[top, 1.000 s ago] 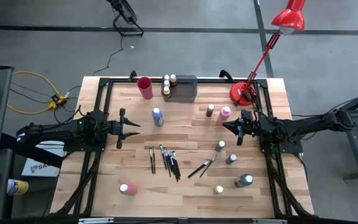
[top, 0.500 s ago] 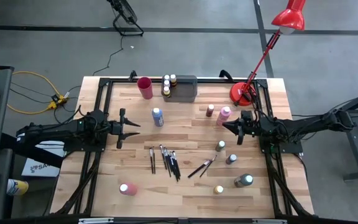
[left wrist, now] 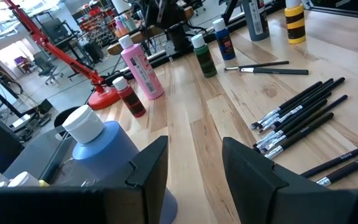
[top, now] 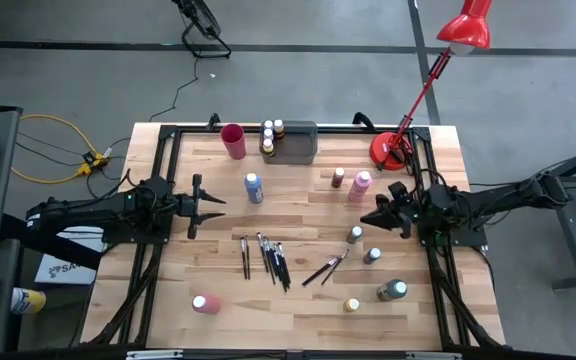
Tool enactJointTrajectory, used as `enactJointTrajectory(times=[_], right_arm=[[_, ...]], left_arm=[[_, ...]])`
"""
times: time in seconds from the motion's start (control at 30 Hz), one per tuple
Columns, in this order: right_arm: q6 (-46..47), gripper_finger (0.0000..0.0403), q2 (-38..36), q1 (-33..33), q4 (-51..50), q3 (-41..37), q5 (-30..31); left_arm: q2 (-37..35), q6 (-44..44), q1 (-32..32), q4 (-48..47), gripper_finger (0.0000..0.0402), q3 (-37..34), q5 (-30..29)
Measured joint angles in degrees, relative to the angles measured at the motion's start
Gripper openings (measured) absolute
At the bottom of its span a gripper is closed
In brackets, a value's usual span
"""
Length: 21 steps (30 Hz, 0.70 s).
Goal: Pick & Place Paint Supplies
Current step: Put the dark yellow paint bottle into the black bin
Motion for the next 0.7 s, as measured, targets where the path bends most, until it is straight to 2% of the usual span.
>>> enactJointTrajectory(times=[0.17, 0.4, 0.57, 0.7], right_arm=[[-3.0, 0.0003, 2.5, 4.7, -5.1, 7.8, -4.4], [-3.2, 0.0003, 10.8, 13.1, -23.2, 22.6, -4.9], [-4.6, 0.0003, 19.0, 20.9, -34.2, 33.2, 2.1], [-7.1, 0.0003, 26.9, 26.9, -39.5, 41.4, 7.0]], left_arm=[[0.0, 0.0, 0.0, 0.0, 0.0147, 0.0, 0.2], [0.0, 0.0, 0.0, -0.1, 0.0147, 0.0, 0.1], [0.0, 0.0, 0.0, -0.1, 0.0147, 0.0, 0.1], [0.0, 0.0, 0.0, -0.1, 0.0147, 0.0, 0.1]])
